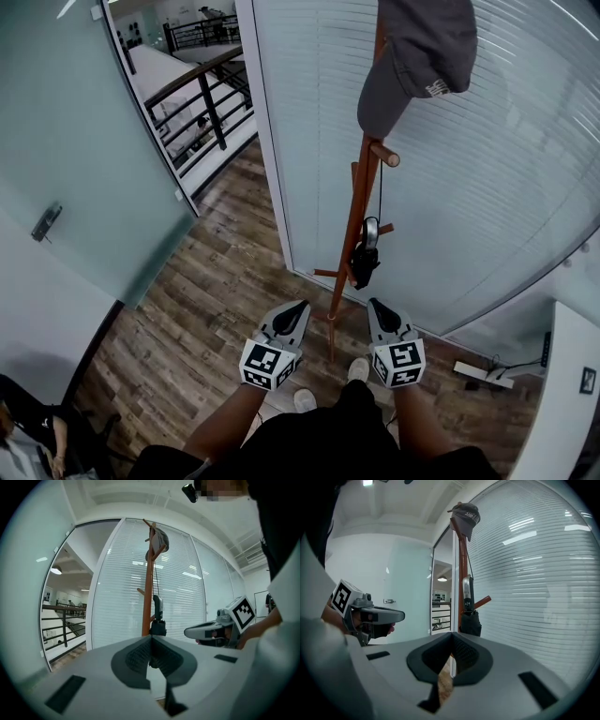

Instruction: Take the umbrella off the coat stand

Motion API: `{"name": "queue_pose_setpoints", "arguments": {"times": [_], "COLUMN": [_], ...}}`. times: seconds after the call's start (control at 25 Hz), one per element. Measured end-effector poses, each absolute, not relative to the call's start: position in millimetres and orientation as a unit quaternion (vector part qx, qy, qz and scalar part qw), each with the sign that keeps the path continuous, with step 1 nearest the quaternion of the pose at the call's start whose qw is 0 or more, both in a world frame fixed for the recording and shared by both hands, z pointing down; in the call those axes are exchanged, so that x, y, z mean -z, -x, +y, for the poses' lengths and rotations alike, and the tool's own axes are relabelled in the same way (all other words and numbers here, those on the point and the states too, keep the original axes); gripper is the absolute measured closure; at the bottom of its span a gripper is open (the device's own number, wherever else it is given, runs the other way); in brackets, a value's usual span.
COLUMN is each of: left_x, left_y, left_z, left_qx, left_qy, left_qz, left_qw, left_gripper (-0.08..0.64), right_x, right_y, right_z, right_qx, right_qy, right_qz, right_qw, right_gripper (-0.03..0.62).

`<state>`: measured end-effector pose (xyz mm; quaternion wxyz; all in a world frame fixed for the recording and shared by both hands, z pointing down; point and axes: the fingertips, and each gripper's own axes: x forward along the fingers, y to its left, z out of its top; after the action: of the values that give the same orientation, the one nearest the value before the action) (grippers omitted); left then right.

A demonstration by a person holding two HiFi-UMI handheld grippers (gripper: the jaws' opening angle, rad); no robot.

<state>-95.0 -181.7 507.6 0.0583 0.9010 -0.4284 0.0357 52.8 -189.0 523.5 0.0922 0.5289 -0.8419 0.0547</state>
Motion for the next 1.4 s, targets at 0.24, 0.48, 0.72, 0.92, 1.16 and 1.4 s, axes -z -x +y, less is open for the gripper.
{"name": "queue_pose_setpoints", "arguments": {"times": [0.24,0.48,0.72,0.92,1.16,1.4], "left_x": [-521.8,-533.3,-546.9,-557.7,-568.0,-572.2], "left_y": [91.1,88.0,90.2,93.8,94.2,94.0], "left_z": [-196.3,-205.8,-209.5,-211.5,-213.9,-213.5], "left_qx": [-0.038,-0.049,-0.059,-0.072,-0.08,-0.083], "left_qy": [-0.893,-0.891,-0.886,-0.88,-0.877,-0.874], "left_qz": [-0.441,-0.445,-0.451,-0.457,-0.46,-0.463], "left_qw": [0.076,0.079,0.092,0.104,0.118,0.124], "left_gripper": [0.549,0.549,0.549,0.549,0.549,0.549], "right_x": [-538.9,-566.9,-599.8,-622.1,-619.7,-608.8], "right_y": [-56.8,-60.1,-68.6,-61.8,-56.7,-49.9], "right_z": [-210.1,-234.0,-258.1,-280.3,-307.5,-314.1], "right_qx": [-0.039,-0.043,-0.069,-0.067,-0.048,-0.035], "right_qy": [-0.52,-0.517,-0.515,-0.497,-0.508,-0.501], "right_qz": [-0.845,-0.843,-0.837,-0.842,-0.84,-0.847], "right_qw": [0.116,0.145,0.17,0.197,0.183,0.172], "right_gripper": [0.586,0.537,0.39,0.295,0.261,0.255]}}
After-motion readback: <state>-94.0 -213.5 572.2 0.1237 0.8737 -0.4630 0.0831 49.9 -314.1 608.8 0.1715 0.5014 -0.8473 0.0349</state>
